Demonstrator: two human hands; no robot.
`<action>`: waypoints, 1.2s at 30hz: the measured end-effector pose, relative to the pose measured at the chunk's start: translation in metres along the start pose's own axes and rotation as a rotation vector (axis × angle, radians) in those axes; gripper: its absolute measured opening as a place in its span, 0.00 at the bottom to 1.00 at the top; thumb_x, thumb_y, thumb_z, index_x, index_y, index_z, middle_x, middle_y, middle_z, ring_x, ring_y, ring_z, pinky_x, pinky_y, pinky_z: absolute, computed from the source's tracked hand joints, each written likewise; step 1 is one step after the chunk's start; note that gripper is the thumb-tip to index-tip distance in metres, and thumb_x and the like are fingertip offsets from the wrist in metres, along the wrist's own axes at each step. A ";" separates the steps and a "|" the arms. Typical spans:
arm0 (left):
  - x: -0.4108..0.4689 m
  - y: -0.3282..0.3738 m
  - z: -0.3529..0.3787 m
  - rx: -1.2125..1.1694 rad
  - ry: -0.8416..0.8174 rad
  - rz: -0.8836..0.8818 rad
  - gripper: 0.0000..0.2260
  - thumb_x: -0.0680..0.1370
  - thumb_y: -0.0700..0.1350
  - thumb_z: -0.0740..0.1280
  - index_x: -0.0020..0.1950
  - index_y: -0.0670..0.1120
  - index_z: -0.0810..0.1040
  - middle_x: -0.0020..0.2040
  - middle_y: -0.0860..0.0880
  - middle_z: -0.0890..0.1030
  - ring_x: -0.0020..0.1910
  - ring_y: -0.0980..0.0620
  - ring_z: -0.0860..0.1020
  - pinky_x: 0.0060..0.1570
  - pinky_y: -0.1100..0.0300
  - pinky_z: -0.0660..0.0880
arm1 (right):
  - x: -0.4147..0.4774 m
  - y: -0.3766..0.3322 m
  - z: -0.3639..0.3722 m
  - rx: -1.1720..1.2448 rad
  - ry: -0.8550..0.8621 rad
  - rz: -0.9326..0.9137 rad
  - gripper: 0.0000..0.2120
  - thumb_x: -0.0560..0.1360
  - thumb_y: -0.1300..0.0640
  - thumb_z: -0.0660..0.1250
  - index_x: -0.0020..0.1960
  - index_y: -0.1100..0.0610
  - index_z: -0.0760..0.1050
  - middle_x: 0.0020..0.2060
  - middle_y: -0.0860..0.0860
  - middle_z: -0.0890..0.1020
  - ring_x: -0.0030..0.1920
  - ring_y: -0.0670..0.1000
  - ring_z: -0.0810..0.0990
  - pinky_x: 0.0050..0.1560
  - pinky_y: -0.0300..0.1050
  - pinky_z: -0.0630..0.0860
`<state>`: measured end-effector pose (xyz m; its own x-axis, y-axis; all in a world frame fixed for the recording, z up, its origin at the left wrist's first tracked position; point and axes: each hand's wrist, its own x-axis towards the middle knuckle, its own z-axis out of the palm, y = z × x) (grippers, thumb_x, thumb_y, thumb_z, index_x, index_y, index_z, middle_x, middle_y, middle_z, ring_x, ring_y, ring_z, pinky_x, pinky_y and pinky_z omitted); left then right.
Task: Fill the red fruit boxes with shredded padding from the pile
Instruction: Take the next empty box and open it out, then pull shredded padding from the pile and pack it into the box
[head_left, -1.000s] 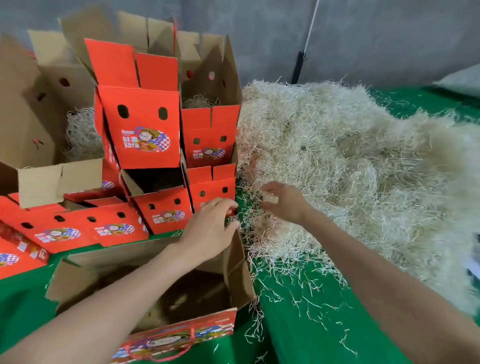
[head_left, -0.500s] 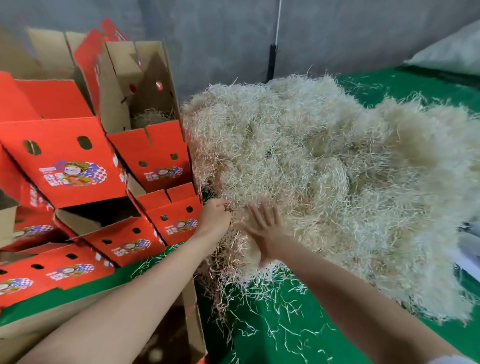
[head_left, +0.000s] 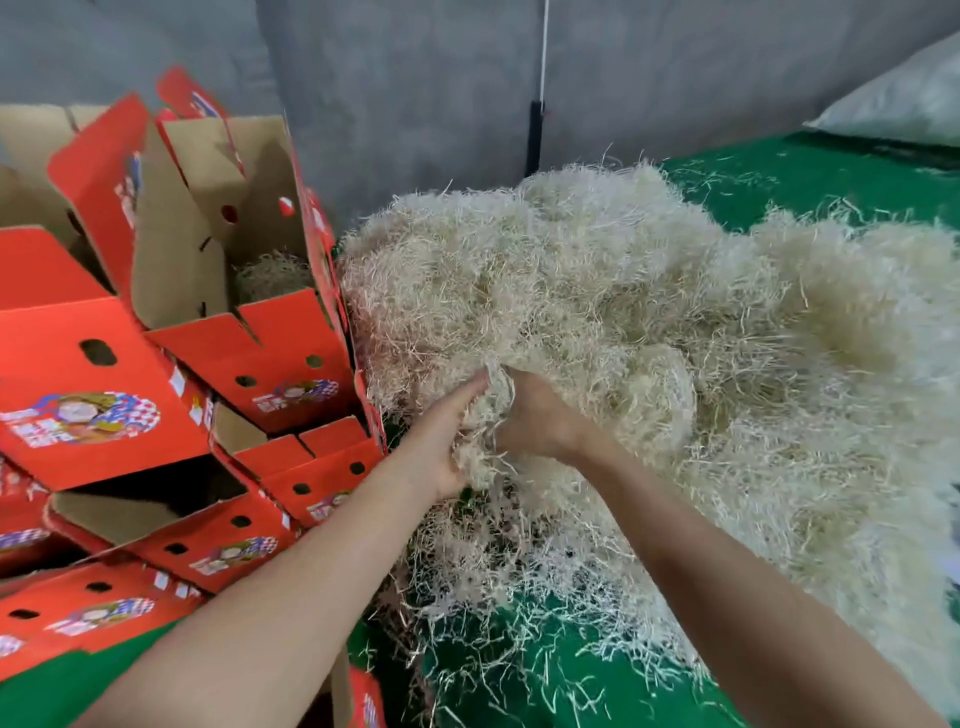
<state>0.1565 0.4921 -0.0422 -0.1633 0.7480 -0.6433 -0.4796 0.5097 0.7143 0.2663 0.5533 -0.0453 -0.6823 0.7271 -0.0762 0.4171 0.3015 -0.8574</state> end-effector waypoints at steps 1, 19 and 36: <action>0.002 0.006 0.001 -0.014 0.044 0.035 0.29 0.65 0.52 0.75 0.63 0.45 0.71 0.45 0.38 0.80 0.36 0.44 0.81 0.30 0.53 0.78 | -0.004 -0.002 -0.010 0.151 -0.079 -0.019 0.43 0.66 0.72 0.69 0.75 0.56 0.54 0.63 0.57 0.71 0.43 0.46 0.78 0.41 0.38 0.79; -0.033 0.050 -0.037 0.156 0.146 0.217 0.33 0.64 0.52 0.71 0.69 0.49 0.68 0.72 0.43 0.65 0.70 0.41 0.65 0.68 0.41 0.60 | -0.012 -0.016 -0.038 -0.323 0.144 0.019 0.14 0.73 0.65 0.63 0.58 0.64 0.74 0.67 0.54 0.70 0.55 0.51 0.76 0.60 0.48 0.72; -0.076 0.069 -0.030 0.358 0.528 0.763 0.38 0.70 0.63 0.66 0.71 0.39 0.65 0.68 0.44 0.71 0.65 0.45 0.70 0.55 0.54 0.65 | -0.059 -0.102 -0.067 0.340 0.364 -0.183 0.04 0.71 0.54 0.62 0.44 0.50 0.67 0.35 0.44 0.68 0.31 0.39 0.69 0.26 0.29 0.66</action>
<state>0.1100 0.4578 0.0482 -0.7243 0.6880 0.0453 0.1880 0.1340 0.9730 0.3044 0.5213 0.0813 -0.4482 0.8665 0.2198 0.0516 0.2705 -0.9613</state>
